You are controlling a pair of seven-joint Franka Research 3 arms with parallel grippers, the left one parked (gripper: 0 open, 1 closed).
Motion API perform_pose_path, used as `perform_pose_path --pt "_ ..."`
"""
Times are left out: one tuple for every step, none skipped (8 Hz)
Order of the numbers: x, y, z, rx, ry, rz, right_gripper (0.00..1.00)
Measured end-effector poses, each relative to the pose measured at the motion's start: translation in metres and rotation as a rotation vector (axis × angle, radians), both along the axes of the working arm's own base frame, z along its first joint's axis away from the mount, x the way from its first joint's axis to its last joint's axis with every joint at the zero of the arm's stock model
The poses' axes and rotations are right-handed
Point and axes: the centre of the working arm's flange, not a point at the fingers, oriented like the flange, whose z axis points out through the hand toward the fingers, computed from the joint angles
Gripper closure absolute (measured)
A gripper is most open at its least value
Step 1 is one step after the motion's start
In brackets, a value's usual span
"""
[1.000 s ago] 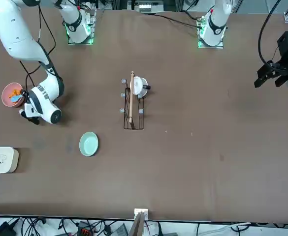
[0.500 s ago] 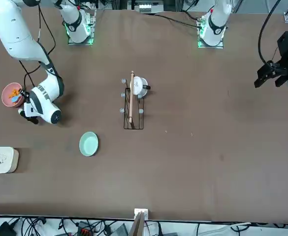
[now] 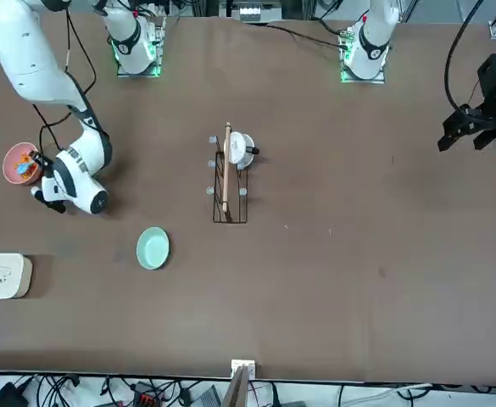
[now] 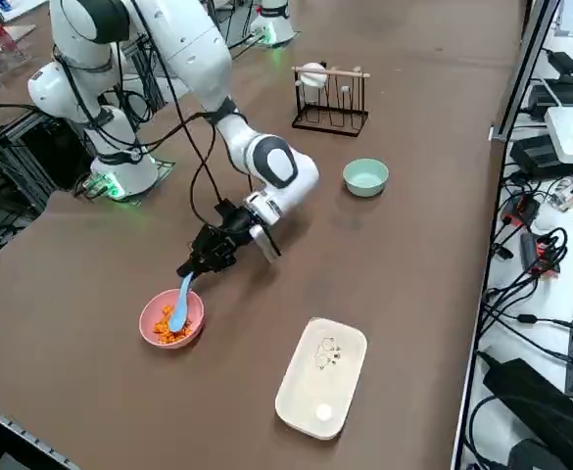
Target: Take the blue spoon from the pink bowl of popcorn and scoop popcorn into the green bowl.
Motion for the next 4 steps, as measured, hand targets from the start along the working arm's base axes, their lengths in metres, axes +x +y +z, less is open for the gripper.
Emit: perform_pose_path --pt "0.000 0.005 0.003 -0.029 0.015 0.003 0.87" --pt "0.001 0.012 0.007 -0.062 0.029 0.005 0.87" --pt "0.003 0.018 0.011 -0.092 0.039 0.006 0.87" --pt "0.005 0.024 0.013 -0.112 0.045 0.010 0.87"
